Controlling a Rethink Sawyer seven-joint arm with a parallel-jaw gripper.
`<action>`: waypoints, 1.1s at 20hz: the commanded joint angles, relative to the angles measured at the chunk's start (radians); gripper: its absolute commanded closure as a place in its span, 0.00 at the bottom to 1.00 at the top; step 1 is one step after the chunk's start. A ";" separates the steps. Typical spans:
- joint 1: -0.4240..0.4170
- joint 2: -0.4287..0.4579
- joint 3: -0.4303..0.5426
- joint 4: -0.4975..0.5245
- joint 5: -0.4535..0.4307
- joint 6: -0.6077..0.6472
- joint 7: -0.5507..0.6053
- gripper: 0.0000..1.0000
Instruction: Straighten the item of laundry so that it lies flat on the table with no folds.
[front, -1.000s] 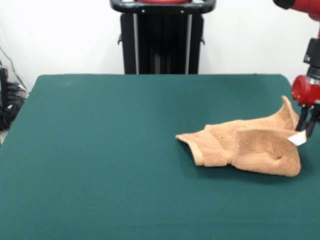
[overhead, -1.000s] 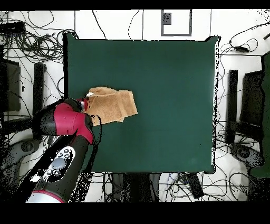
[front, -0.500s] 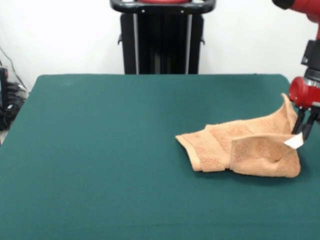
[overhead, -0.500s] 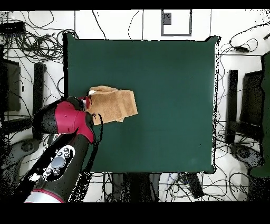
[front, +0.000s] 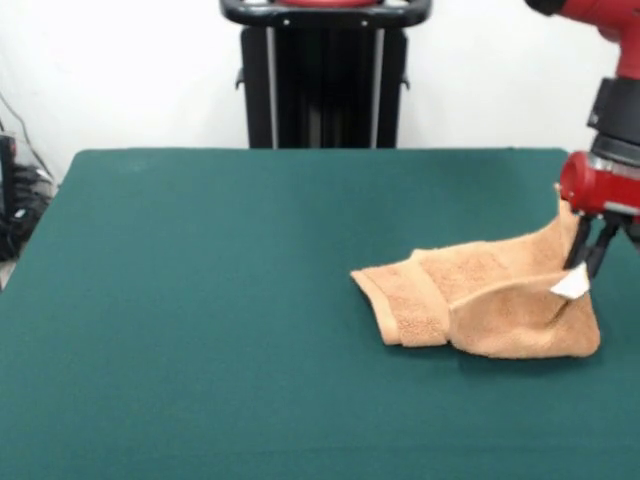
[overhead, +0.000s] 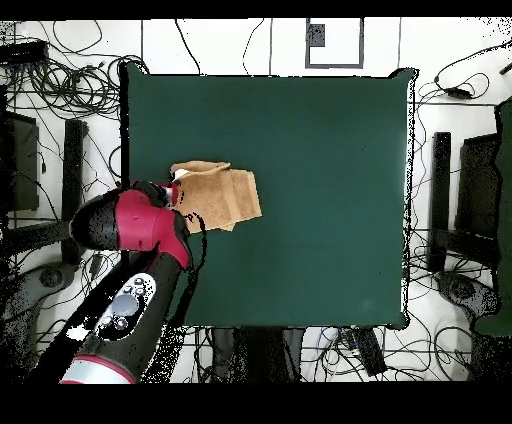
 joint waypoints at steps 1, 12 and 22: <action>-0.174 -0.160 0.225 0.230 -0.092 -0.065 0.062 1.00; -0.503 -0.427 0.431 0.428 -0.333 0.009 -0.075 1.00; -0.629 -0.468 0.542 0.429 -0.453 0.082 -0.048 1.00</action>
